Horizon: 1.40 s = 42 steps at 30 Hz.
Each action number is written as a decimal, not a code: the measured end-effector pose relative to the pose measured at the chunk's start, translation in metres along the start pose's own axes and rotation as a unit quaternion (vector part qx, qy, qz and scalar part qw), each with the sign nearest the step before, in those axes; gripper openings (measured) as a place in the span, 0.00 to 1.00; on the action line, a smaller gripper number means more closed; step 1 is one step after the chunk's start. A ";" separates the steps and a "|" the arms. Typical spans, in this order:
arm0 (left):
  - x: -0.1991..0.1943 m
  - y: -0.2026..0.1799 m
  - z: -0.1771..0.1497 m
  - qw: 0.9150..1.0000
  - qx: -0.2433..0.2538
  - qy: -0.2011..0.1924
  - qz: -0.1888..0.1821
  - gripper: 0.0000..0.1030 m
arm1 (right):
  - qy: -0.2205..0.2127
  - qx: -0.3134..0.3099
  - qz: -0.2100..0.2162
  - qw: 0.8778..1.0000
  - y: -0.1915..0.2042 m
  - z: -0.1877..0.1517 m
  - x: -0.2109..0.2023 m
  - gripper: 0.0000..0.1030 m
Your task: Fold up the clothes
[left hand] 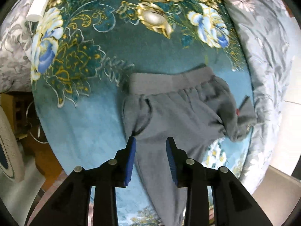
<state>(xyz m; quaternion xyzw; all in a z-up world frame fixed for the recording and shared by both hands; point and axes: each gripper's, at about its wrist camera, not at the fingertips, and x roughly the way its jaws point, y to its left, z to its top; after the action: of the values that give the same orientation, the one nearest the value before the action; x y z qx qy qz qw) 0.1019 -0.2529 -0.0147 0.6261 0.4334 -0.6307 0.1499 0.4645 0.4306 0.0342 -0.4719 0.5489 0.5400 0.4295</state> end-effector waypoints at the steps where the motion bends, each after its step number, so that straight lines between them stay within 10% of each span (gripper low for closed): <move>1: -0.002 0.001 -0.004 1.000 -0.001 0.001 -0.006 0.33 | 0.009 0.003 -0.007 1.000 -0.004 0.003 0.002 0.04; 9: -0.035 0.033 -0.025 0.999 -0.019 -0.016 -0.041 0.39 | -0.029 -0.028 -0.048 0.998 0.031 0.006 -0.015 0.10; 12: -0.043 0.045 -0.025 0.998 -0.018 -0.024 -0.049 0.41 | -0.063 -0.019 -0.062 0.996 0.049 0.014 -0.033 0.37; 18: -0.044 0.068 -0.018 0.997 -0.025 -0.025 -0.071 0.43 | -0.084 -0.082 -0.065 0.991 0.106 0.014 -0.057 0.47; 24: -0.021 0.086 0.003 0.996 -0.047 0.001 -0.077 0.44 | -0.058 -0.171 -0.044 0.983 0.190 -0.045 -0.025 0.63; 31: 0.023 0.087 0.054 0.994 -0.062 0.047 -0.075 0.54 | -0.015 -0.325 -0.072 0.943 0.282 -0.156 0.015 0.81; 42: 0.103 0.054 0.105 0.992 0.001 0.123 -0.036 0.55 | -0.014 -0.345 -0.152 0.926 0.294 -0.228 0.016 0.84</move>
<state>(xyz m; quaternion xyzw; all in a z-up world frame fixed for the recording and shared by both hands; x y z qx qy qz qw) 0.0540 -0.3249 -0.1453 0.6827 0.4704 -0.5544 0.0722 0.1820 0.1934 0.0848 -0.6612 0.2444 0.6308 0.3243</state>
